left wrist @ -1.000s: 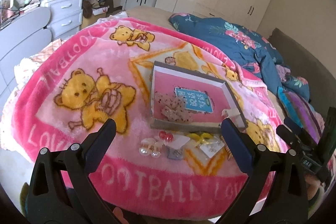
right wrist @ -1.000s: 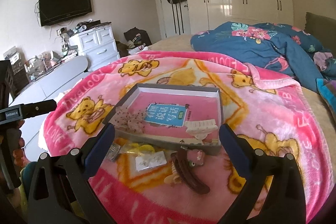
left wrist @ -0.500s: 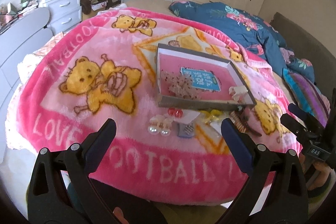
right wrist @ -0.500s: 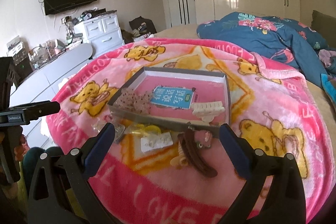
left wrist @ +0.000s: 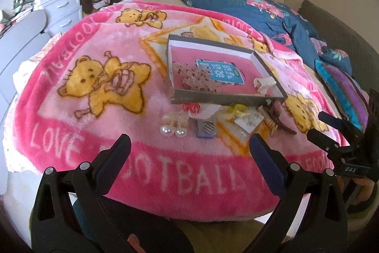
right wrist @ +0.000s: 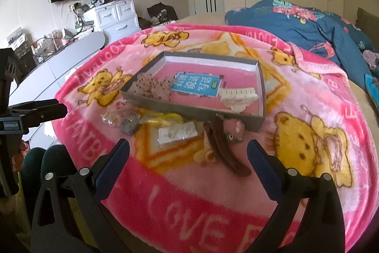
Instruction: Organize jewelry
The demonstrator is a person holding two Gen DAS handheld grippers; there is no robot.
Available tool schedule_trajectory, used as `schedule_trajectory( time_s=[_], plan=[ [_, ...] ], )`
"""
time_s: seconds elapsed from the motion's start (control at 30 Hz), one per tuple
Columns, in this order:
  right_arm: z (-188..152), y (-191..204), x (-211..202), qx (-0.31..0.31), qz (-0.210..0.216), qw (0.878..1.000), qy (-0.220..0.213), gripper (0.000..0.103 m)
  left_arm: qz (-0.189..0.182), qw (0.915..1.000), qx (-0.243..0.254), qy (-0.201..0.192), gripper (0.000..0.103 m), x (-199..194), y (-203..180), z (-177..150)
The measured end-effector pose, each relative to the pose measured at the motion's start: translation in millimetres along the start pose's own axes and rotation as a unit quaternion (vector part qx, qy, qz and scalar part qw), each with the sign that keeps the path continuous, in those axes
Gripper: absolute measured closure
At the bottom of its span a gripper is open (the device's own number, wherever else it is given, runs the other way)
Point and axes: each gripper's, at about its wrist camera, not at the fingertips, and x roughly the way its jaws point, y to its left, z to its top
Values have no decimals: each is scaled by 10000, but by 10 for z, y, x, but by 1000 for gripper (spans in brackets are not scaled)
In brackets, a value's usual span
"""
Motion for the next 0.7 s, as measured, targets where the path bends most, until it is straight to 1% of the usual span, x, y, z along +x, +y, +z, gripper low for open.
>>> schedule_trajectory(
  time_s=[0.3, 0.47, 0.7],
  plan=[
    [-149, -9, 102, 50, 38, 9996, 261, 4, 16, 9993, 282, 259, 9, 198, -91, -96],
    [-211, -36, 204, 217, 181, 9986, 436, 4, 139, 9984, 497, 243, 9, 332, -157, -109],
    [-290, -15, 381, 535, 475, 9949, 708, 4, 221, 9973, 619, 334, 10, 599, -186, -24]
  ],
)
